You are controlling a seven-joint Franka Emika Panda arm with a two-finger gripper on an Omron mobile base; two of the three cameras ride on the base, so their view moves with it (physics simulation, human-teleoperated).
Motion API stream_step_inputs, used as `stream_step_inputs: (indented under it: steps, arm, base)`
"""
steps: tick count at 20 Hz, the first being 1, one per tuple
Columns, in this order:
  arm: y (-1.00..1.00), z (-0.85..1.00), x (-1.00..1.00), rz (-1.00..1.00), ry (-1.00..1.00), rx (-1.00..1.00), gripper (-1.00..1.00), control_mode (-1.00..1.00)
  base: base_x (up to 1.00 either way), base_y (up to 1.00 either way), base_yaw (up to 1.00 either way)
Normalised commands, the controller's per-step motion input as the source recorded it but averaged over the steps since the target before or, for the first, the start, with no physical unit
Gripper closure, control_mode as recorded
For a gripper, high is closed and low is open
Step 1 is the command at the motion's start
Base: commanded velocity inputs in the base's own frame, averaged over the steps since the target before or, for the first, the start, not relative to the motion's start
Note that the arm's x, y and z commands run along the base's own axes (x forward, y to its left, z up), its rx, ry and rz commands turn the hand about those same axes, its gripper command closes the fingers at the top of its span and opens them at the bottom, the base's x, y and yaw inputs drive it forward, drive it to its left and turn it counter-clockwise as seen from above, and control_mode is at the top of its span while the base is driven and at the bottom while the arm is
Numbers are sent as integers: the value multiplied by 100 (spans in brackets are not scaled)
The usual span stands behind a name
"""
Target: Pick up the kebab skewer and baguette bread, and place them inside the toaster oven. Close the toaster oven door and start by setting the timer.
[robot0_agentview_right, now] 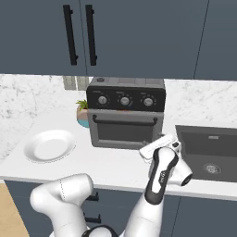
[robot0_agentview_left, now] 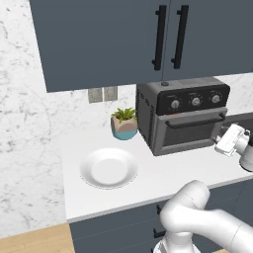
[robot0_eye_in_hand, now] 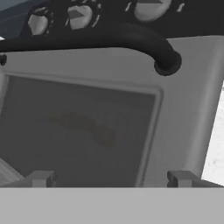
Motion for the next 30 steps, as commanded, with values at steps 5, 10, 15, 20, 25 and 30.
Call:
stream_step_inputs:
  steps: [5, 10, 15, 20, 25, 30]
  arm:
    - [25, 10, 27, -20, 0, 3, -100, -100]
    - [6, 11, 7, -11, 0, 3, -100, -100]
    - [1, 12, 8, -2, 0, 0, -100, -100]
    - [0, 5, 11, 0, 1, 0, -100, -100]
    - [0, 19, -10, 0, 0, 0, -100, -100]
    - [2, 48, -48, 0, 6, 1, -100, -100]
  base:
    - [0, 0, 0]
    - [0, 0, 0]
    - [0, 0, 0]
    - [0, 0, 0]
    - [0, 0, 0]
    - [0, 0, 0]
